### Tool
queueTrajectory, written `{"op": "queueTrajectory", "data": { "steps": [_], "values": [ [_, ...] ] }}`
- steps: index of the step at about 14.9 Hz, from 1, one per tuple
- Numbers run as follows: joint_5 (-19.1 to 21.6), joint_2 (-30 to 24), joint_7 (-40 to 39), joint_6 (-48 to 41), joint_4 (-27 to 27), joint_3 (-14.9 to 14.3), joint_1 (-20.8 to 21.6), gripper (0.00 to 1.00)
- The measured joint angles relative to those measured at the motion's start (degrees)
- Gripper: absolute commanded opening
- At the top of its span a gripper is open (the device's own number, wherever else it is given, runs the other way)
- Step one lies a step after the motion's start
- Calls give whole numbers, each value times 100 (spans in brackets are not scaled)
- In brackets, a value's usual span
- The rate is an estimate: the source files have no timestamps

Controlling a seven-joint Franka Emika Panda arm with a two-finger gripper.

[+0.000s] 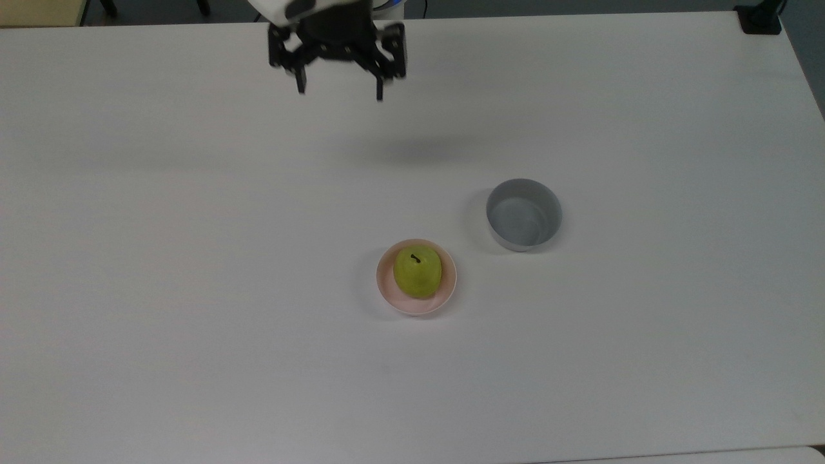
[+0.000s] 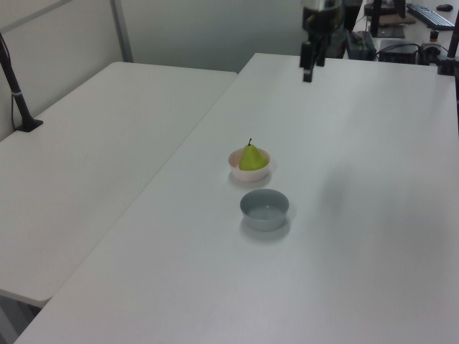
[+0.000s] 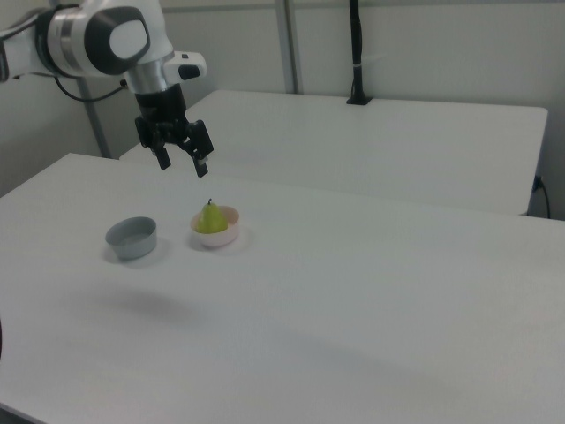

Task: Place the pear in the bowl

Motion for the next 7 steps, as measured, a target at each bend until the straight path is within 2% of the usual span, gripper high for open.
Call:
{"op": "queueTrajectory", "data": {
  "steps": [7],
  "values": [
    [88, -487, -528, -686, -32, -29, -311, 100]
  ]
}}
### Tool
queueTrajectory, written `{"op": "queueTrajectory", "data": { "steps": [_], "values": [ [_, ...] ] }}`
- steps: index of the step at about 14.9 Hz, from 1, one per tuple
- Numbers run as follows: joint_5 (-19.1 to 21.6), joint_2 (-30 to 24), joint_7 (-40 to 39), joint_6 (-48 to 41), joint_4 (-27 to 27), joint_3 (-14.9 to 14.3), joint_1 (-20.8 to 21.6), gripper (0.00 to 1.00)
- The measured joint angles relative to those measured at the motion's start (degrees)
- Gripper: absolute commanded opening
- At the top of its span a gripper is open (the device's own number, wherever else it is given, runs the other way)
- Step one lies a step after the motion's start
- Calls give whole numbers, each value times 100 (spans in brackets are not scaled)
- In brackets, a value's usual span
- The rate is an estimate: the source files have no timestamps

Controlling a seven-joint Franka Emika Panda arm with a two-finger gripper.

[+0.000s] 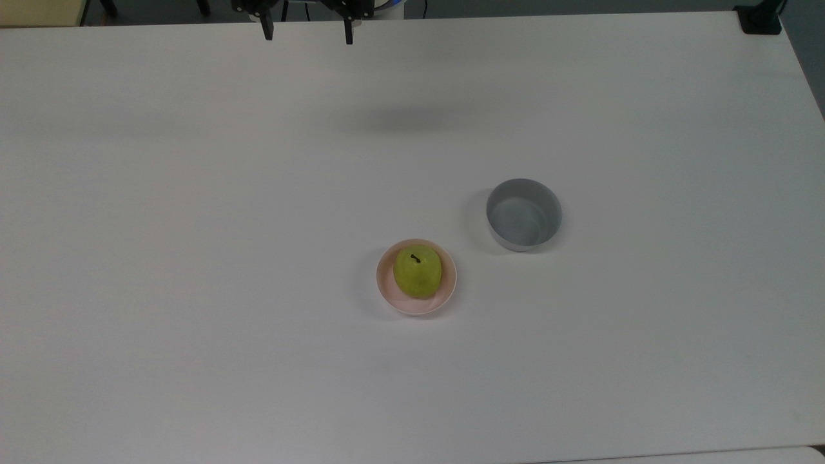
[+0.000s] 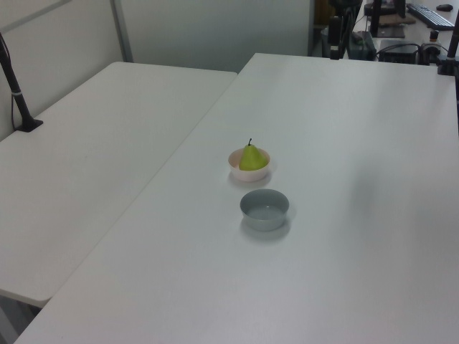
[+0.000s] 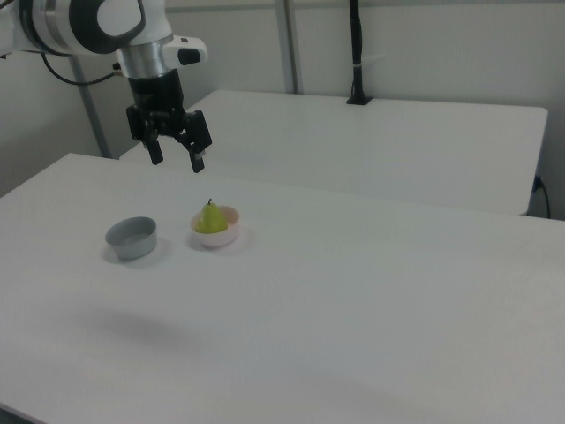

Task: Place the pear in the bowl

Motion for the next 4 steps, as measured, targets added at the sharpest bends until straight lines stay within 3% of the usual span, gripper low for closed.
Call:
{"op": "queueTrajectory", "data": {
  "steps": [4],
  "values": [
    [0, -14, 0, -28, 0, -22, -16, 100]
  ]
}}
